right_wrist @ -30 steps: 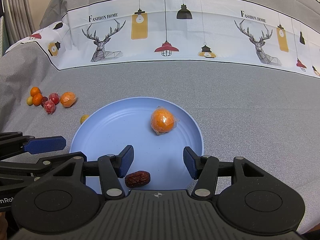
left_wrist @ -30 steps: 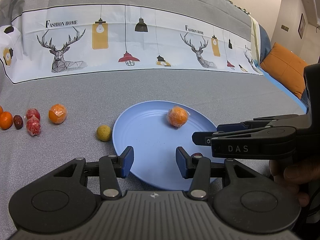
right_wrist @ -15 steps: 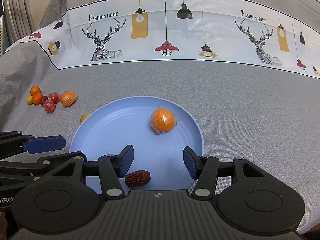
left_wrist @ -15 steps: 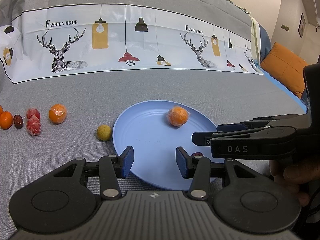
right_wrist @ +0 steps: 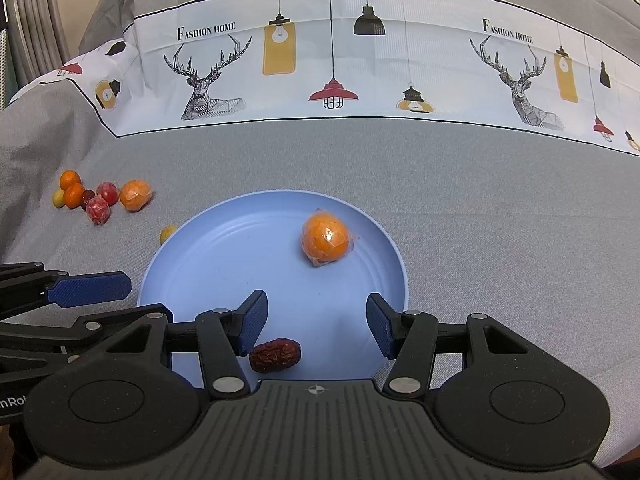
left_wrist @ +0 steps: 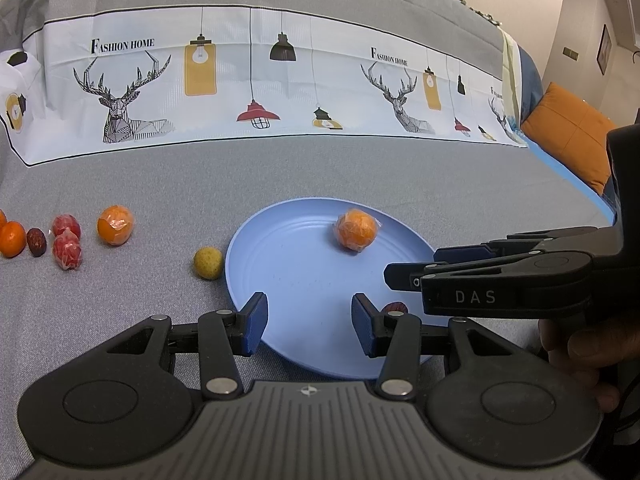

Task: Organize fruits

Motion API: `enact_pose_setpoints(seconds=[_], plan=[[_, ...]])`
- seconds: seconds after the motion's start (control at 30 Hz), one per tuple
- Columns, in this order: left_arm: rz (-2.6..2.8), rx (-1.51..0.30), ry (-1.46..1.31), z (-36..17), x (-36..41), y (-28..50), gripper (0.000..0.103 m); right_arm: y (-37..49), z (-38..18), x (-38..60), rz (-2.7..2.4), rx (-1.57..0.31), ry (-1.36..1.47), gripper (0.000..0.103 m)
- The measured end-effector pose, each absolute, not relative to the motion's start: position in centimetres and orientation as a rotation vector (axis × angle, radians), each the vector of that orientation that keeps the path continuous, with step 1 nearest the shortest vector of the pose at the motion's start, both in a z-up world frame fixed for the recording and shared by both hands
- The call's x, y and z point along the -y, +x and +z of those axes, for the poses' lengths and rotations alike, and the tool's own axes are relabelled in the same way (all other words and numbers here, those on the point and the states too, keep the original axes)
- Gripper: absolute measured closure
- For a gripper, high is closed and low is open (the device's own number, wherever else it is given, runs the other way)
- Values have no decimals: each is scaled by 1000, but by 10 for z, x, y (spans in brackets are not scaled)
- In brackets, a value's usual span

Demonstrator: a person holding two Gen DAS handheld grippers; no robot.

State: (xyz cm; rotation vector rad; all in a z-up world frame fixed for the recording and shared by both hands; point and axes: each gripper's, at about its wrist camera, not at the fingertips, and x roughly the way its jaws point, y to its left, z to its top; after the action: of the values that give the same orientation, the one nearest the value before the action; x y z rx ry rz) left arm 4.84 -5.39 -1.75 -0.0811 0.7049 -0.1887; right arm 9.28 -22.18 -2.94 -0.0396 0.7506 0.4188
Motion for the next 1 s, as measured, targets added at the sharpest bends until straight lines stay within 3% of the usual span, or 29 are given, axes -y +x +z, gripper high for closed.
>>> enact_pose_setpoints(seconds=[0.9, 1.0], plan=[[-181, -694, -69, -14, 57, 47, 52, 92, -31, 221, 414, -749, -40, 46], [-154, -670, -60, -9, 53, 45, 68, 91, -31, 222, 416, -741, -35, 46]])
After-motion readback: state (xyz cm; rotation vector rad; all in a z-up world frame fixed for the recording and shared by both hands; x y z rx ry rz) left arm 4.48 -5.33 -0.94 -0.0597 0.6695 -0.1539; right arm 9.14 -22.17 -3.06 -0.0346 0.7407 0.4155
